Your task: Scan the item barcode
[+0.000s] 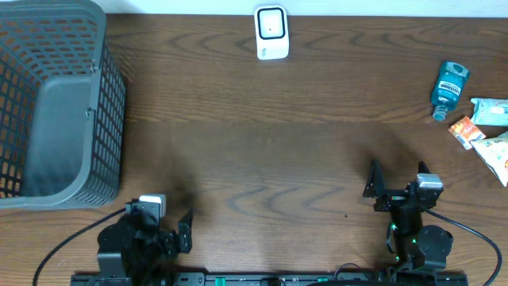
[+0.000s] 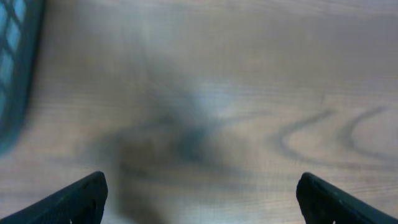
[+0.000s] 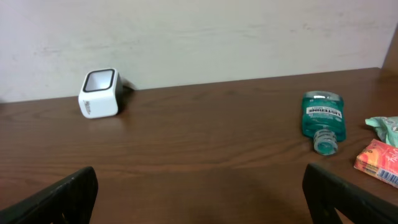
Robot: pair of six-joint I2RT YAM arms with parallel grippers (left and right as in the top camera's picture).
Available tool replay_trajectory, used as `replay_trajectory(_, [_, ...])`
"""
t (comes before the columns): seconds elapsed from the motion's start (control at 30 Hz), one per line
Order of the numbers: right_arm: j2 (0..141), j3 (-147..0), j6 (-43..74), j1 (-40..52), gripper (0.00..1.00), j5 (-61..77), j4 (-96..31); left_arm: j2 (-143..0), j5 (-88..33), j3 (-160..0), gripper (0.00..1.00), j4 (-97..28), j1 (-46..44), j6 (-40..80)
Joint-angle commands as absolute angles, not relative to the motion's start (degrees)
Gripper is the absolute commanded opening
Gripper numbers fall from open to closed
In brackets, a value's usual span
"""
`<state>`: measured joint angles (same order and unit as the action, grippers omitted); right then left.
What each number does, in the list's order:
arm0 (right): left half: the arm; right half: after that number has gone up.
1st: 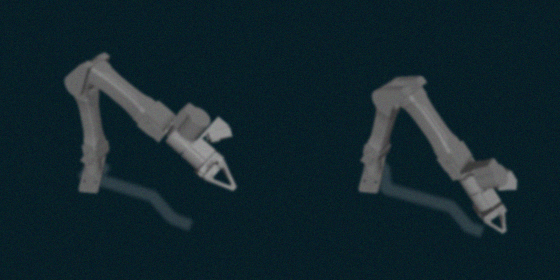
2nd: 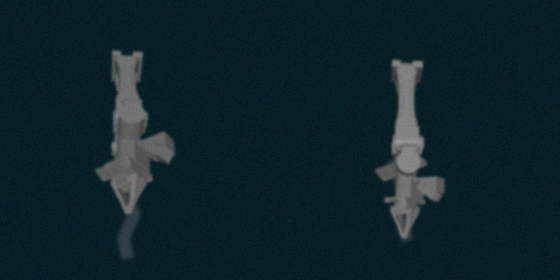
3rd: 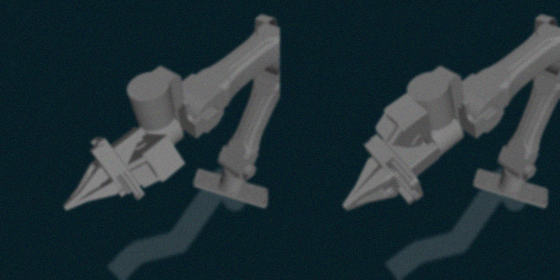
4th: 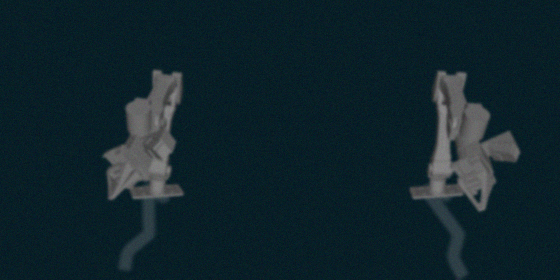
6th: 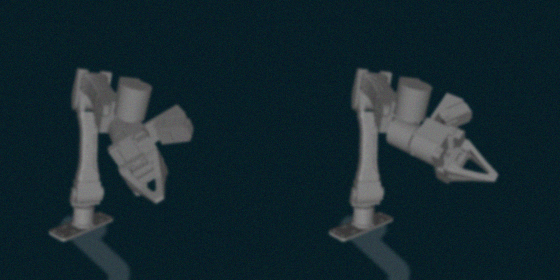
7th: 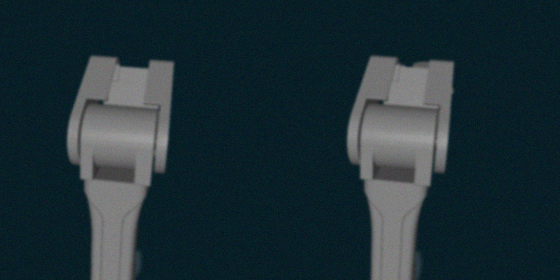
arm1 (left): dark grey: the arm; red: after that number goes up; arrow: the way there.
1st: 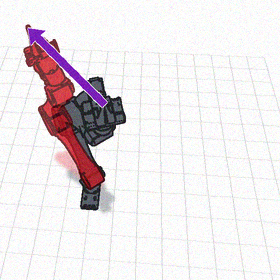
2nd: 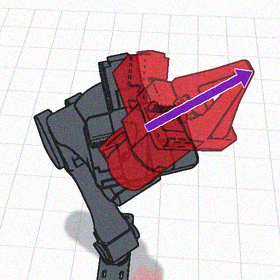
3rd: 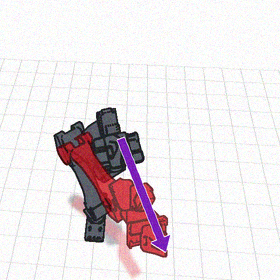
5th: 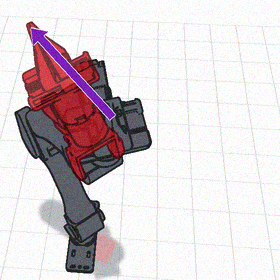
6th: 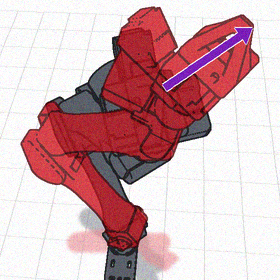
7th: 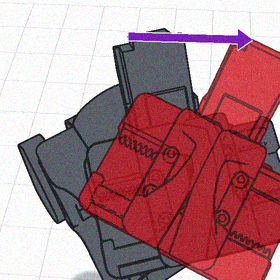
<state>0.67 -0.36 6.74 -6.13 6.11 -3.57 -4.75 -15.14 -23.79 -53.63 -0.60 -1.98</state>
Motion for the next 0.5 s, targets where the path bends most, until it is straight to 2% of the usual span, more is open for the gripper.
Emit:
replay_trajectory(0.0, [0.34,-0.32,6.15,-6.0,0.99,5.48,-3.86,-4.19,-16.27,-22.63,0.97,-44.1,-2.33,-2.79])
replay_trajectory(0.23, [0.34,-0.32,6.15,-6.0,0.99,5.48,-3.86,-3.36,-15.81,-12.95,0.97,-17.1,-2.81,-3.46])
replay_trajectory(0.47, [0.34,-0.32,6.15,-6.0,0.99,5.48,-3.86,-0.1,-15.94,-2.0,0.97,-0.64,-2.83,-5.65])
